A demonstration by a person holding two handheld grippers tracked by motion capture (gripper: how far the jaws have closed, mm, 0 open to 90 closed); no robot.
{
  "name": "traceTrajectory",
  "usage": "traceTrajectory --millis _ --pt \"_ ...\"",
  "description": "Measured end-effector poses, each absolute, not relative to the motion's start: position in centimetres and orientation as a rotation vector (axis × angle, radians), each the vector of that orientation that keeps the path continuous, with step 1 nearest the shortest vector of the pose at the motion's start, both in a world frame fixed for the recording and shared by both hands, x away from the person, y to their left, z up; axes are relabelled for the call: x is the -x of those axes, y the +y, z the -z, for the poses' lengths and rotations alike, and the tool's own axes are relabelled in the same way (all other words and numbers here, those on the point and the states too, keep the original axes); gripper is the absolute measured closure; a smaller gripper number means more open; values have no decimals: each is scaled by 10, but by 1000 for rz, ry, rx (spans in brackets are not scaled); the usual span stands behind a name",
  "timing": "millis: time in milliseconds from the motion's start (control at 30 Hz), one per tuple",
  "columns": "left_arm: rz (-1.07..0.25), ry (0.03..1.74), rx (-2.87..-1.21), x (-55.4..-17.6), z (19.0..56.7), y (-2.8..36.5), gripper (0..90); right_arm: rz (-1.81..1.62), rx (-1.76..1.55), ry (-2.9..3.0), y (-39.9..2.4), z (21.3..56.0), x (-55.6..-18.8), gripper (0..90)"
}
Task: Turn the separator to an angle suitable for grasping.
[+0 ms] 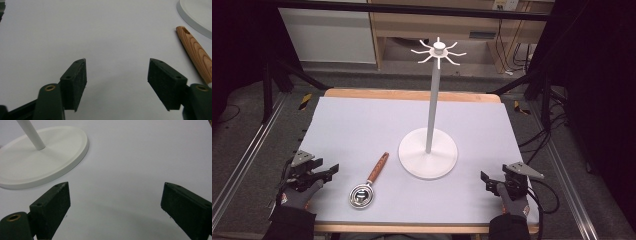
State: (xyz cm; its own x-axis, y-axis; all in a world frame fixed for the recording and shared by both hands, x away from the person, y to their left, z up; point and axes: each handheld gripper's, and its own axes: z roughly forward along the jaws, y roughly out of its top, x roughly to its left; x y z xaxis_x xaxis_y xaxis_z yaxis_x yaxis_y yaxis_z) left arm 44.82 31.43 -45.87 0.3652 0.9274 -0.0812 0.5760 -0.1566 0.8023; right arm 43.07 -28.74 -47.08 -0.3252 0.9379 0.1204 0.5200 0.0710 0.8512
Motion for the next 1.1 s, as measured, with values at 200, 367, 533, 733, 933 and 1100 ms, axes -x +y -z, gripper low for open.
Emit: traceTrajectory --millis 200,367,533,733,933,1100 --pt "-552 1264 -1864 -443 451 308 429 -1195 -1454 1895 -288 469 -430 91" --pt "-540 1230 -1882 -440 443 301 468 -1158 -1417 1893 -282 468 -429 64" --pt "-538 1214 -1897 -438 436 293 480 -1141 -1394 1893 -277 468 -429 61" --pt "-518 1180 -1911 -437 430 282 472 -1146 -1402 1882 -277 468 -429 61" --pt "-502 1140 -1942 -437 424 271 467 -1146 -1406 1886 -276 468 -430 61" --pt "-493 1126 -1962 -438 421 266 484 -1135 -1413 1886 -275 469 -430 62"
